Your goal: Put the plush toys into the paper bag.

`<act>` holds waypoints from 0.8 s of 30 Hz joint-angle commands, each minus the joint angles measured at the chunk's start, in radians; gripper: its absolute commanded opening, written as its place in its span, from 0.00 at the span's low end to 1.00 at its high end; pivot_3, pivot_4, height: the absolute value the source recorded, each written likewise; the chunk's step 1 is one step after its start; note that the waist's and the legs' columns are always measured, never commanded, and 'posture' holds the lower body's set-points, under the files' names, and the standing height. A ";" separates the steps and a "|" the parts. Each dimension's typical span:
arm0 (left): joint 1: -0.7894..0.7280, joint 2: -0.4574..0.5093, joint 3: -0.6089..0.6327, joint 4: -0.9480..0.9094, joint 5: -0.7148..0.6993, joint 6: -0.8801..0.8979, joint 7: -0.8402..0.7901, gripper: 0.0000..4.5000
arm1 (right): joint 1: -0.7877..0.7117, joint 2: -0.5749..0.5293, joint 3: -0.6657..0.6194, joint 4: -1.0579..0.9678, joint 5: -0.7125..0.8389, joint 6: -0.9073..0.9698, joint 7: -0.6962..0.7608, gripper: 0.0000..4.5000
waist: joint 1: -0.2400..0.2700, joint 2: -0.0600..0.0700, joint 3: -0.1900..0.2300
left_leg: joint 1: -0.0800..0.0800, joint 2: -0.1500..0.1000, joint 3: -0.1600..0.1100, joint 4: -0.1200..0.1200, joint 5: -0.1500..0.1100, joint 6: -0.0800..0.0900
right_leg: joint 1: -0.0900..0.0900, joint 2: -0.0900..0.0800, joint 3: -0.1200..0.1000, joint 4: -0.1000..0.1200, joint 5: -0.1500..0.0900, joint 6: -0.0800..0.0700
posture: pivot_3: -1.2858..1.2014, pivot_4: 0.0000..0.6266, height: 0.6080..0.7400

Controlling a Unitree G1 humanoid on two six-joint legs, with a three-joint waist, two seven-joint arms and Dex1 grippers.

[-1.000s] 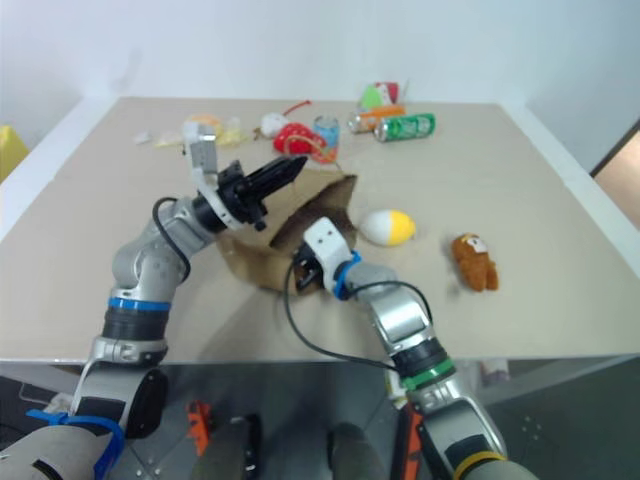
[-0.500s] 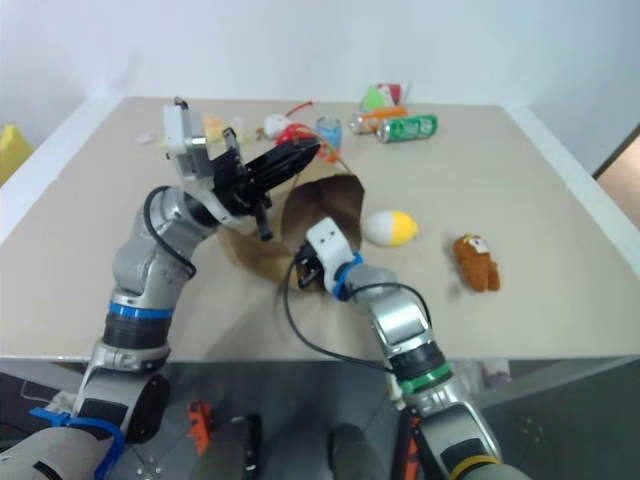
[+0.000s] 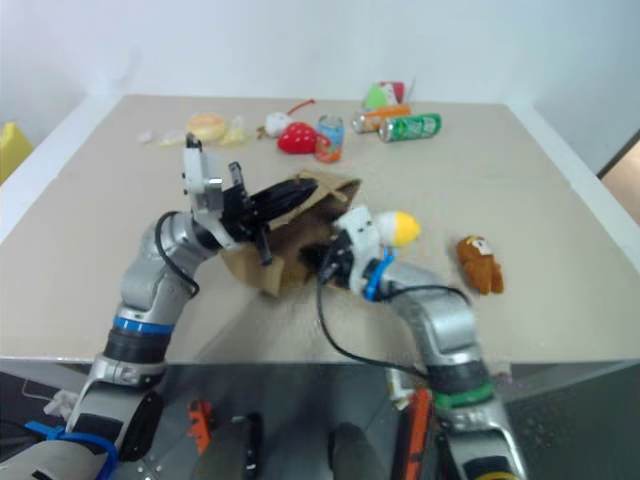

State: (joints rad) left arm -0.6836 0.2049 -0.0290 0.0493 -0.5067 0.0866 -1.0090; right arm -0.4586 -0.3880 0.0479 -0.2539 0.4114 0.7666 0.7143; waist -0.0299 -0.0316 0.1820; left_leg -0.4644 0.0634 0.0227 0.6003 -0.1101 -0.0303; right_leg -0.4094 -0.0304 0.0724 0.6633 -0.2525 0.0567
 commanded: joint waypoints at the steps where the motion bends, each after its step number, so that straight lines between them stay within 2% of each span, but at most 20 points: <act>1: -0.002 -0.003 0.001 -0.041 -0.012 -0.005 0.008 0.00 | 0.035 -0.073 -0.062 -0.077 0.054 0.009 0.041 0.02 | 0.000 0.000 0.000 | 0.000 0.000 0.000 0.000 0.000 0.000 | 0.000 0.000 0.000 0.000 -0.001 -0.001 | 0.52 0.24 1.00; 4: 0.009 -0.002 -0.003 -0.059 -0.017 0.004 0.012 0.00 | 0.054 -0.140 -0.136 -0.081 0.065 -0.008 0.033 0.02 | -0.001 0.000 0.000 | 0.000 0.000 0.000 0.000 0.000 0.000 | 0.000 0.000 0.000 0.000 -0.002 -0.005 | 0.52 0.24 1.00; 7: 0.016 -0.001 -0.005 -0.078 -0.022 0.016 0.018 0.00 | 0.040 -0.202 -0.235 -0.022 0.016 -0.036 -0.049 0.02 | 0.000 0.000 0.000 | 0.000 0.000 0.000 0.000 0.000 0.000 | 0.000 0.000 0.000 0.000 -0.002 -0.005 | 0.52 0.24 1.00; 11: 0.025 -0.004 -0.008 -0.097 -0.031 0.033 0.028 0.00 | 0.022 -0.275 -0.339 0.063 -0.041 -0.058 -0.146 0.26 | 0.001 0.000 0.000 | 0.000 0.000 0.000 0.001 0.000 0.000 | 0.000 0.000 0.000 0.000 -0.002 -0.005 | 0.52 0.24 1.00; 12: 0.027 -0.004 -0.009 -0.098 -0.031 0.034 0.028 0.00 | 0.032 -0.294 -0.354 0.062 -0.048 -0.068 -0.151 0.41 | 0.001 0.000 0.000 | 0.000 -0.001 0.000 0.001 0.000 0.000 | 0.000 -0.001 0.000 0.000 -0.002 -0.005 | 0.52 0.24 1.00; 15: 0.025 -0.002 -0.008 -0.092 -0.031 0.032 0.025 0.00 | 0.084 -0.342 -0.400 0.058 -0.067 -0.069 -0.165 0.64 | 0.001 0.000 0.000 | 0.001 -0.001 0.000 0.000 0.000 0.000 | 0.000 0.000 0.000 0.000 -0.003 -0.003 | 0.52 0.24 1.00; 18: 0.015 -0.001 -0.005 -0.077 -0.031 0.026 0.023 0.00 | 0.092 -0.350 -0.419 0.144 -0.128 -0.085 -0.254 0.95 | 0.001 0.000 0.000 | 0.001 -0.001 0.000 0.000 0.000 0.000 | 0.000 0.000 0.000 0.000 -0.002 -0.002 | 0.52 0.24 1.00; 19: 0.012 -0.002 -0.005 -0.072 -0.031 0.024 0.021 0.00 | 0.091 -0.339 -0.427 0.188 -0.136 -0.091 -0.276 0.99 | 0.000 0.000 0.000 | 0.001 -0.001 0.000 0.000 0.000 0.000 | 0.000 0.000 0.001 0.000 -0.002 -0.002 | 0.52 0.24 1.00; 24: -0.003 -0.007 -0.003 -0.050 -0.031 0.015 0.016 0.00 | 0.090 -0.302 -0.424 0.290 -0.138 -0.126 -0.300 0.99 | -0.001 0.000 0.000 | 0.002 -0.001 0.001 0.001 0.000 0.000 | 0.001 0.000 0.001 0.000 -0.002 -0.004 | 0.52 0.24 1.00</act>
State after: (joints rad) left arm -0.6613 0.2039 -0.0399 0.0121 -0.5279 0.1160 -0.9903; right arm -0.3574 -0.6845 -0.3578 0.0479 0.2704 0.6696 0.4250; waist -0.0309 -0.0314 0.1822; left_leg -0.4626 0.0625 0.0234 0.6011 -0.1103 -0.0299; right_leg -0.4089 -0.0306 0.0739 0.6633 -0.2544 0.0523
